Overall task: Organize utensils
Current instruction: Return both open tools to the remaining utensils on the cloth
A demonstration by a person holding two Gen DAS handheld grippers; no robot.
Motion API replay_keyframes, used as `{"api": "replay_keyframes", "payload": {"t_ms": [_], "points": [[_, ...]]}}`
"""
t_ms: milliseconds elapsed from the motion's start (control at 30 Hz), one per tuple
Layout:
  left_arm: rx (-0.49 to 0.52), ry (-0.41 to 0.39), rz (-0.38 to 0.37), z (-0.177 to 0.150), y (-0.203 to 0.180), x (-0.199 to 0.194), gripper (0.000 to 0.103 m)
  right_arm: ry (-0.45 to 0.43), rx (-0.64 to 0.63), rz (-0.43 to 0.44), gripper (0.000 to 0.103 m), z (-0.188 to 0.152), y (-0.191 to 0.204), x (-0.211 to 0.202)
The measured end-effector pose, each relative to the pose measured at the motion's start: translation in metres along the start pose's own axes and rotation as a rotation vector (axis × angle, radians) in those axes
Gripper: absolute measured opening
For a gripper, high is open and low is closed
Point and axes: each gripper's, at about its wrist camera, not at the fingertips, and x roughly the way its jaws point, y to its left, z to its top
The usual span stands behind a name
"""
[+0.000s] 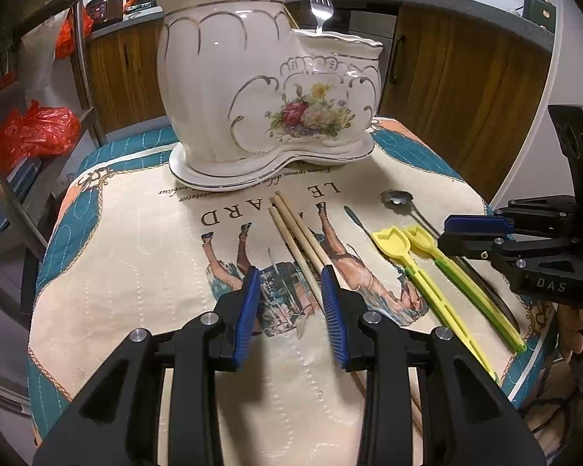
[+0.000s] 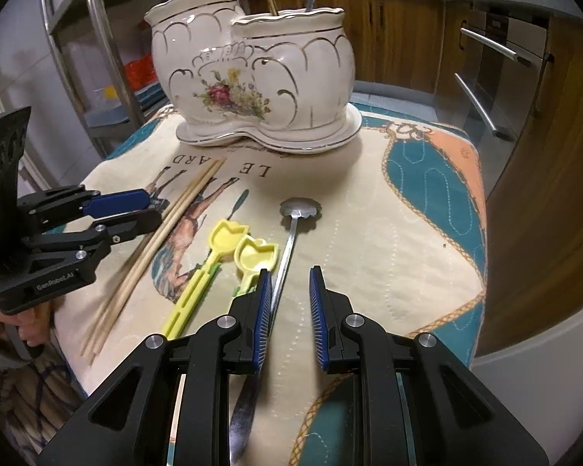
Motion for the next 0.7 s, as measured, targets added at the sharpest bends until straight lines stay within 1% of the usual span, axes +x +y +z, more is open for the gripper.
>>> {"api": "replay_keyframes", "payload": {"t_ms": [233,333,400,533,600,700], "points": [[0.023,0.010,0.010,0.000,-0.002,0.002,0.033,0.004,-0.020,-0.027,0.021,0.000,0.001,0.001],[0.043,0.031,0.002,0.001,-0.006,0.005,0.033,0.007,-0.024,-0.029,0.021,-0.001,0.000,0.001],[0.084,0.035,0.030,0.001,-0.012,0.006,0.033,0.007,-0.024,-0.028,0.021,-0.002,0.000,0.001],[0.080,0.051,0.022,0.003,-0.011,0.007,0.033,0.014,-0.024,-0.027,0.021,-0.001,-0.001,0.001],[0.082,0.062,0.017,0.004,-0.009,0.008,0.033,0.022,-0.020,-0.022,0.021,0.000,-0.001,0.001],[0.088,0.081,0.019,0.005,-0.010,0.008,0.031,0.059,-0.034,-0.030,0.021,0.005,0.001,0.003]]}}
